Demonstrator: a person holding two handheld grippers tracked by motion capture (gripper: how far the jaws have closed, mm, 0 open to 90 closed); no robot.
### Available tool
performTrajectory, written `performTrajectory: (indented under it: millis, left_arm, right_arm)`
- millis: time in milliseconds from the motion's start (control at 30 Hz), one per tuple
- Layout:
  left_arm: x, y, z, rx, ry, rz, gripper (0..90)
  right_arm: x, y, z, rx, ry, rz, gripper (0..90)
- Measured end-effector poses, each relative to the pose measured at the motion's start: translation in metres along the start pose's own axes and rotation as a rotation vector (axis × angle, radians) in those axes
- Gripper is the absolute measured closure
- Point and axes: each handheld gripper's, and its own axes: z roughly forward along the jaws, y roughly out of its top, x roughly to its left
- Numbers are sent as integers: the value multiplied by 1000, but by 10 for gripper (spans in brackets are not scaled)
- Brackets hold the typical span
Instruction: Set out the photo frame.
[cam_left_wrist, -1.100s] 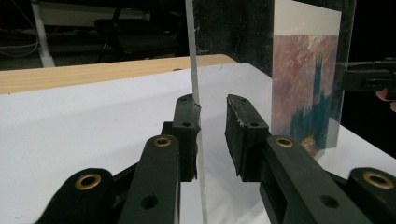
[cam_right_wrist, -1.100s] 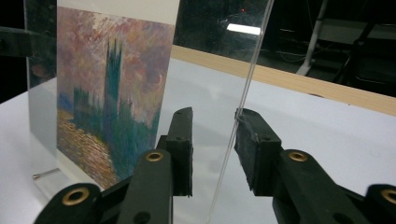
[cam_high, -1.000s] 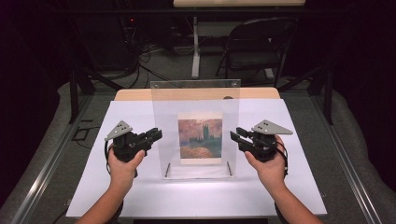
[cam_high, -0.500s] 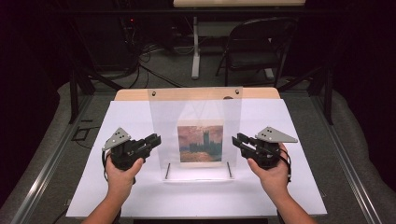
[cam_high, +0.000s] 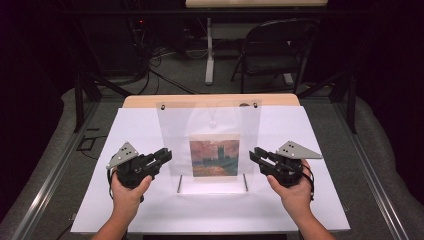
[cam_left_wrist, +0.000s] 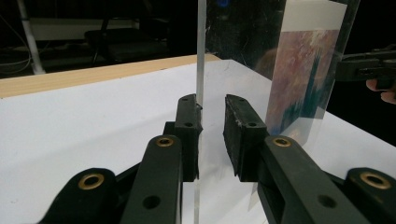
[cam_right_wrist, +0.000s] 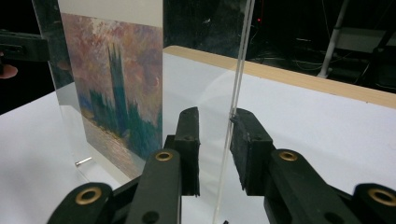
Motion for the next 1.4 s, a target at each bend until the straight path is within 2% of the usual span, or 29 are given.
performTrajectory:
  millis: [200,433,600,667,767,867,933,1067,1167,1267,1400]
  left_arm:
    - [-1,-2,-2,-3,-11,4,736]
    - [-4,-4,-5,-3,-1,18,721]
    - [-4,-3,-9,-16,15,25,653]
    - [-2,-3,-13,-25,36,37,603]
    - [5,-5,-19,-39,61,25,526]
    - [12,-8,-27,-44,107,19,467]
    - [19,-11,-32,-41,140,16,445]
    - [34,-18,-41,-38,205,-7,431]
    - [44,-26,-45,-29,257,-10,430]
    - [52,-38,-45,-11,279,-38,430]
    - [59,-55,-40,38,301,-60,430]
  right_arm:
    - [1,-2,-2,-2,10,-2,717]
    - [2,-7,-4,-3,34,-8,661]
    - [1,-8,-10,-19,35,-21,600]
    - [0,-8,-14,-23,24,-25,564]
    - [-6,-9,-20,-34,9,-33,473]
    - [-15,-14,-25,-34,-28,-40,412]
    - [-22,-19,-28,-12,-61,-46,394]
    - [-35,-29,-31,18,-120,-49,370]
    - [-43,-34,-33,25,-136,-18,368]
    - [-51,-40,-35,29,-149,16,367]
    - [-54,-46,-36,46,-197,-11,368]
